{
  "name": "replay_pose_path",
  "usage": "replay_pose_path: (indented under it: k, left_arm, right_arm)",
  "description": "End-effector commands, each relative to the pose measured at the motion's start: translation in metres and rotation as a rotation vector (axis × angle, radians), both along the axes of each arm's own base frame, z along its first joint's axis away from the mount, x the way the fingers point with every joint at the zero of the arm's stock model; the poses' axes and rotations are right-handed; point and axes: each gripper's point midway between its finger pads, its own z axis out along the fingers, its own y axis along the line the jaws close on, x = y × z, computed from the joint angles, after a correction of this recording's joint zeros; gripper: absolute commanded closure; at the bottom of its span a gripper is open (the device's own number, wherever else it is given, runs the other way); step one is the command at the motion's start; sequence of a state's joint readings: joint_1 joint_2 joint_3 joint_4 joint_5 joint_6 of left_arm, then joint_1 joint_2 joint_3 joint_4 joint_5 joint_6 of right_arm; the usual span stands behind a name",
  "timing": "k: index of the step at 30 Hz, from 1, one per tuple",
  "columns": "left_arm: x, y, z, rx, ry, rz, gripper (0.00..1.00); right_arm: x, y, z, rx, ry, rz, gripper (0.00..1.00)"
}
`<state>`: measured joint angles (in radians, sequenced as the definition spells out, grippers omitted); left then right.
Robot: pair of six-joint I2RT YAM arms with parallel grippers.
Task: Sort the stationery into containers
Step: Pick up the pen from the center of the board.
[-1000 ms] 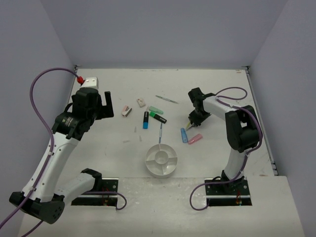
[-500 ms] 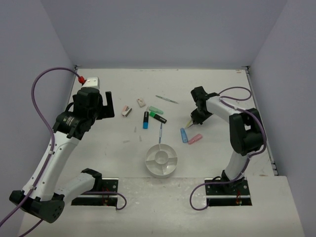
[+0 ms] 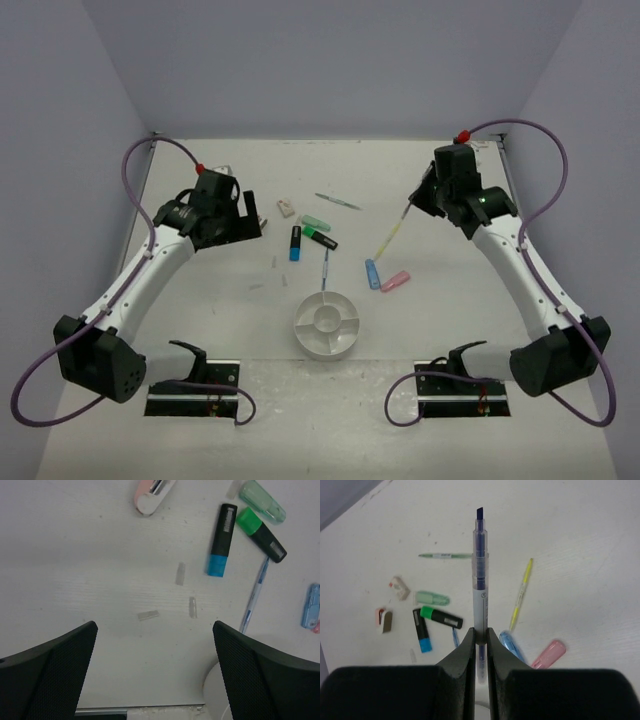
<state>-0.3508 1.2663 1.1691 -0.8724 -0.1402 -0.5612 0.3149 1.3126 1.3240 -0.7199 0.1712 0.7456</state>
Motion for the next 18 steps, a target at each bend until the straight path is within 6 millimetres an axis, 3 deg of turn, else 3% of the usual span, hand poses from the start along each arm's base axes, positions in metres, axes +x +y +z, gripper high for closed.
replay_pose_path:
  k: [1, 4, 6, 11, 13, 18]
  left_arm:
    - [0.009, -0.038, -0.01, -0.061, -0.015, -0.278, 0.0]
    - [0.004, -0.031, -0.018, 0.036, -0.005, -0.434, 0.05]
    - [0.001, -0.029, -0.026, 0.059, 0.008, -0.444, 0.07]
    - [-0.022, -0.03, -0.073, 0.069, 0.151, -0.474, 0.0]
    - [-0.03, -0.029, -0.082, 0.145, 0.139, -0.534, 0.0]
    - [-0.014, -0.033, -0.06, 0.216, -0.083, -0.635, 0.0]
  right_arm:
    - [-0.025, 0.026, 0.029, -0.06, -0.092, 0.378, 1.0]
    - [-0.044, 0.028, 0.035, -0.06, -0.095, 0.45, 1.0]
    - [-0.054, 0.026, 0.037, -0.076, -0.106, 0.485, 1.0]
    - [-0.069, 0.022, 0.034, -0.09, -0.113, 0.507, 1.0]
    - [-0.074, 0.021, 0.037, -0.085, -0.126, 0.512, 1.0]
    - [-0.09, 0.031, 0.039, -0.009, -0.136, 0.546, 1.0]
